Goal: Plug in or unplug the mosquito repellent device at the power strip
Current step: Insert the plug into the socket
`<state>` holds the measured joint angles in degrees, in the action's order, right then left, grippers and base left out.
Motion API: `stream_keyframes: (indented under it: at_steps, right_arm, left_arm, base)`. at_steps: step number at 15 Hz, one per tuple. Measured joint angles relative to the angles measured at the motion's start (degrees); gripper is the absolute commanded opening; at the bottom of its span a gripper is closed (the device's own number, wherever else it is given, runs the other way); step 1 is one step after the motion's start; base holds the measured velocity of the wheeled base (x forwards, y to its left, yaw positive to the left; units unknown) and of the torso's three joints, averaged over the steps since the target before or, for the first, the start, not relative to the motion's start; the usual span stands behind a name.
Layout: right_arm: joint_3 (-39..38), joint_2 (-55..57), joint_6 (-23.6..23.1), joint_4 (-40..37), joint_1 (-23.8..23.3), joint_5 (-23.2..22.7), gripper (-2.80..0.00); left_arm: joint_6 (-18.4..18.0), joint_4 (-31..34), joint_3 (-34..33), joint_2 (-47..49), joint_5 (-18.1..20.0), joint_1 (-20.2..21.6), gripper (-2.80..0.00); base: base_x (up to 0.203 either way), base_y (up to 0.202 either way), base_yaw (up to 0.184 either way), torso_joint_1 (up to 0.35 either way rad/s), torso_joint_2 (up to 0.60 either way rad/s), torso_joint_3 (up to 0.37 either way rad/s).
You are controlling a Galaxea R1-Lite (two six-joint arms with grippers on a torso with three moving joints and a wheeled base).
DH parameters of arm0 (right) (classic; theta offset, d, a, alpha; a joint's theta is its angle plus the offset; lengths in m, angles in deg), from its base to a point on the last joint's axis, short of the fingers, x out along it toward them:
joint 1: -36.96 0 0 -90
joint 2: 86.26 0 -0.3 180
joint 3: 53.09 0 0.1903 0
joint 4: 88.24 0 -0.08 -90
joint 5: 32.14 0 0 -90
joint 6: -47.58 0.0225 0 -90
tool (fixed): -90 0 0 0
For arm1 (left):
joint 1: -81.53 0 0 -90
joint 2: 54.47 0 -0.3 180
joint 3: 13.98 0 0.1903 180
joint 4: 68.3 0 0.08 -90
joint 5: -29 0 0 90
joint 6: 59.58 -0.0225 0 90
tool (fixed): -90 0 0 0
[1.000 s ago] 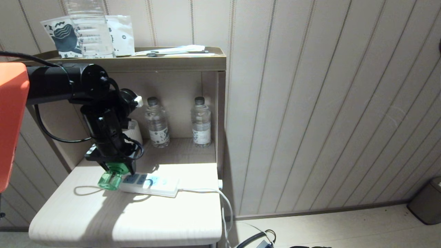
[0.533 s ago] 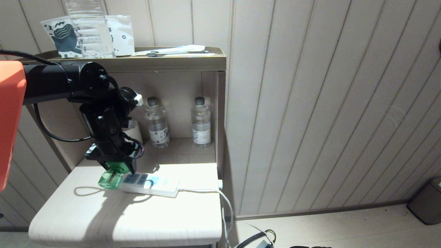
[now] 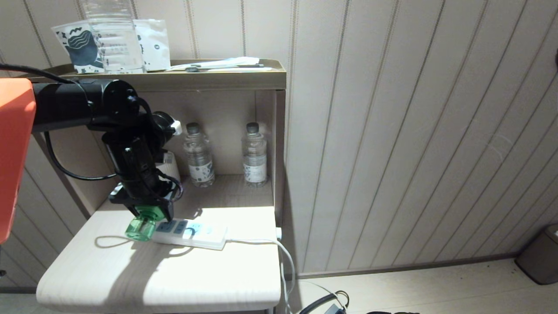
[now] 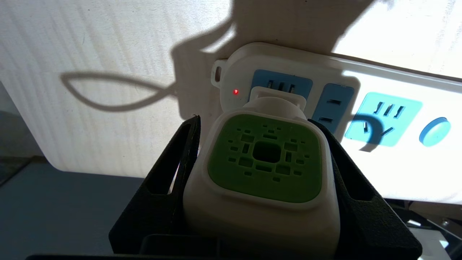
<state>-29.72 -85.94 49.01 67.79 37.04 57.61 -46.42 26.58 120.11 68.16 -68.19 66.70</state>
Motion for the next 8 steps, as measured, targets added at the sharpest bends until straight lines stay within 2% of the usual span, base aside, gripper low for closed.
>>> stream_keyframes:
  at_steps: [8]
  right_arm:
    - [0.0,0.0,0.0,0.0,0.0,0.0,-2.8]
  left_arm:
    - [0.0,-0.3,0.0,1.1,-0.3,-0.2,-2.8]
  base:
    - [0.0,0.0,0.0,0.0,0.0,0.0]
